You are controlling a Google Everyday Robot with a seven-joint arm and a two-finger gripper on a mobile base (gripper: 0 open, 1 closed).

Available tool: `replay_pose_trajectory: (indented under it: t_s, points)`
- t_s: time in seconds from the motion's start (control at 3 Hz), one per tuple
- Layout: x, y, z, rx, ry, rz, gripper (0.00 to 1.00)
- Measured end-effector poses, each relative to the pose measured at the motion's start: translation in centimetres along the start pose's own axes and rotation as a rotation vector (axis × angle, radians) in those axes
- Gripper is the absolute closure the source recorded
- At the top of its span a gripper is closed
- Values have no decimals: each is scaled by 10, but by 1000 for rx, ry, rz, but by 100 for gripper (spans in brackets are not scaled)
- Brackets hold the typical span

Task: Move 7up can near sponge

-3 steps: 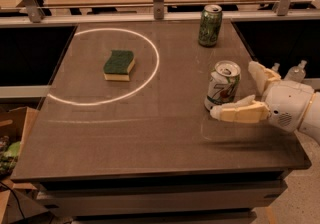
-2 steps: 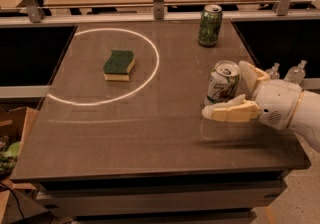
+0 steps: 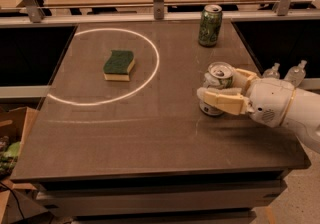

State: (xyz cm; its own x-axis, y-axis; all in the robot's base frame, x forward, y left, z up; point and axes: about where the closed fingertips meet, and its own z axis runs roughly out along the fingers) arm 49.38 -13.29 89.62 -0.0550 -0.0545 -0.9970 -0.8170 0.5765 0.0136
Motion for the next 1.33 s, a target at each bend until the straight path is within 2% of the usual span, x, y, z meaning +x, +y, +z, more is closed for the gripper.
replay_pose_trajectory:
  t_s: [0.67,1.0,1.33]
  points:
    - [-11,2,15,-28,-27,-21,87]
    - [-26,-8,35,-21,-60,-21,100]
    - [-38,-19,63,-26,-51,-41,100]
